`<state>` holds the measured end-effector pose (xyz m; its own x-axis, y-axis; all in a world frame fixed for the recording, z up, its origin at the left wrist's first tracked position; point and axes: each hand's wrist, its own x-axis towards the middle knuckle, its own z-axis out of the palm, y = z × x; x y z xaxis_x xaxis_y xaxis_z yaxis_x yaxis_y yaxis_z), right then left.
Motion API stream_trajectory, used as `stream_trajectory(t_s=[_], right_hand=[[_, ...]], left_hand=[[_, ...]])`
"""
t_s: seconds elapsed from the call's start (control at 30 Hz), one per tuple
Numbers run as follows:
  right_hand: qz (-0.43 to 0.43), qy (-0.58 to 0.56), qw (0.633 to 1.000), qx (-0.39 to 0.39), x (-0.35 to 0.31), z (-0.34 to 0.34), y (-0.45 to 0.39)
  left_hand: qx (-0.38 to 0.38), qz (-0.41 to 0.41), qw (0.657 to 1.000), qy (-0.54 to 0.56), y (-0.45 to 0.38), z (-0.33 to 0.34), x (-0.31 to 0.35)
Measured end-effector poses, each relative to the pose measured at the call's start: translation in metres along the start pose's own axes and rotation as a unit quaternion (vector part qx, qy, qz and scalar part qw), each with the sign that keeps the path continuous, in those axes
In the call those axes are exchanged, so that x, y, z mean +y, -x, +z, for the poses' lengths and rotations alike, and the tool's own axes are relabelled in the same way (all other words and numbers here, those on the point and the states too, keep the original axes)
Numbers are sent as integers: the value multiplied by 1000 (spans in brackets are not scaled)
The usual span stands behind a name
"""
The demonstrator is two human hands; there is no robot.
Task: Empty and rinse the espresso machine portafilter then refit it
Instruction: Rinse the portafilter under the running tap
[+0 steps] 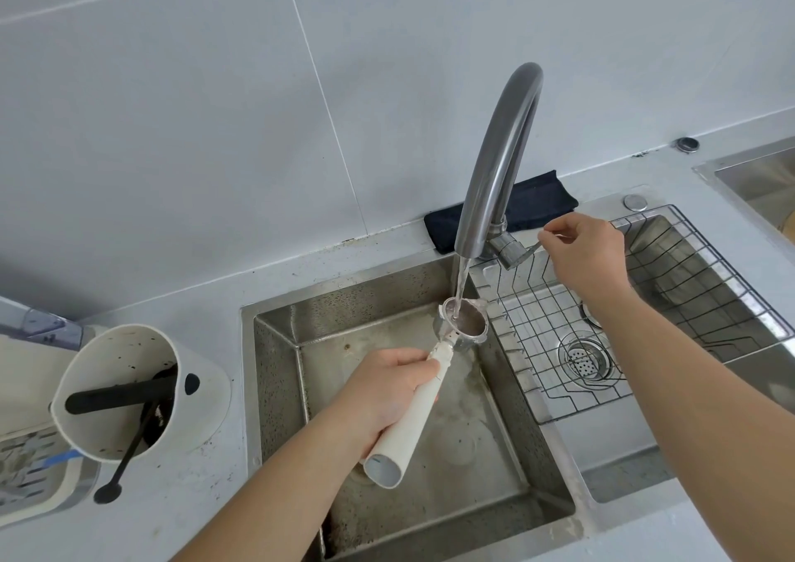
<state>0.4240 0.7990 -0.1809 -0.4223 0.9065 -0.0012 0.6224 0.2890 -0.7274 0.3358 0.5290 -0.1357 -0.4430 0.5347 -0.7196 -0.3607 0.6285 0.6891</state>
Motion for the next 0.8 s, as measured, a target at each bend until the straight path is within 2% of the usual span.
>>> stream_trajectory(t_s=[0.3, 0.8], right_hand=[[4, -1, 1000, 2, 0, 0, 1], [10, 0, 1000, -3, -2, 0, 1]], left_hand=[[19, 57, 996, -61, 7, -7, -4], [52, 147, 987, -39, -4, -2, -17]])
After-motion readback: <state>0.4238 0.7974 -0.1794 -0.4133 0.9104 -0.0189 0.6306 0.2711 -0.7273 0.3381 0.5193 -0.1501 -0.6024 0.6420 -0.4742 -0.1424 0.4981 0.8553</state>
